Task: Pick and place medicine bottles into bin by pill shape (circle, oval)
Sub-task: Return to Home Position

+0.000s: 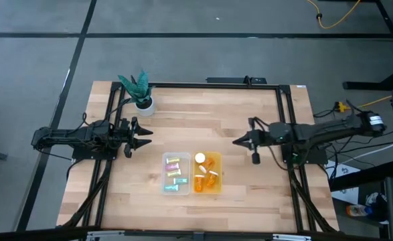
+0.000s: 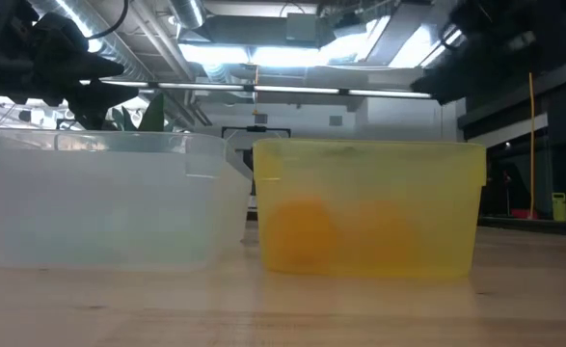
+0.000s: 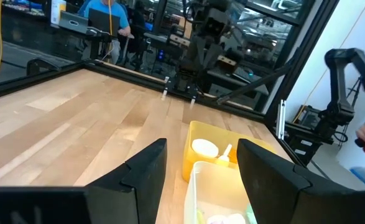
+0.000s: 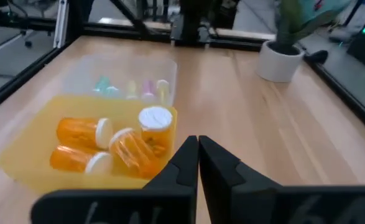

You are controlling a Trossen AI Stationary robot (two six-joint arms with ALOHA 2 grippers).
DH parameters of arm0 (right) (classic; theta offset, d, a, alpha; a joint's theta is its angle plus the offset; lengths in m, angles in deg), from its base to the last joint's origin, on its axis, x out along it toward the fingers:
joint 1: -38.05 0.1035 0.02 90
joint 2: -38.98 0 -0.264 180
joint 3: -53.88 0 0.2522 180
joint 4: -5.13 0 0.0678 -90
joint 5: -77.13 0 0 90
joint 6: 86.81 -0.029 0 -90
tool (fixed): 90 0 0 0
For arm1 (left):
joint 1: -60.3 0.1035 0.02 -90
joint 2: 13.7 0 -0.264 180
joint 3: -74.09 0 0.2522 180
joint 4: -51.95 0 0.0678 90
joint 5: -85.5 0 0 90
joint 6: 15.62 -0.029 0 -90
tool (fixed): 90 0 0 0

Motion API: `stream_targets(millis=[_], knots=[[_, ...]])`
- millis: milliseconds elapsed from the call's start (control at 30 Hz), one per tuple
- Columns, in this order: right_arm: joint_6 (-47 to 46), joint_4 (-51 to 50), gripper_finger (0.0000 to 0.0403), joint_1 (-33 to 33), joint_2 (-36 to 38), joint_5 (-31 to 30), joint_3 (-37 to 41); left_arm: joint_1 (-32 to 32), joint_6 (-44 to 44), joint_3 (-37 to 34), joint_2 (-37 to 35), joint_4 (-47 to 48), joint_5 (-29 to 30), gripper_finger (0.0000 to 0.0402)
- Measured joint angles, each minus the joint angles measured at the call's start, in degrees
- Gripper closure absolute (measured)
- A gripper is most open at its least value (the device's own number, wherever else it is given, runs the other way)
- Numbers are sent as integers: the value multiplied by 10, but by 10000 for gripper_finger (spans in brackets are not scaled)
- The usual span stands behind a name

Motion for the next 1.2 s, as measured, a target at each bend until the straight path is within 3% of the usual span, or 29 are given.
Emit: stream_targets(millis=[333,767,967,1200], knots=[[12,36,386,-14,188,-1,158,0,0,0,0,0,1,211],[60,-6,386,-14,394,-44,212,0,0,0,0,0,1,211],[56,-46,386,-14,442,-45,212,0,0,0,0,0,1,211],[58,-60,386,-14,447,-45,212,0,0,0,0,0,1,211]])
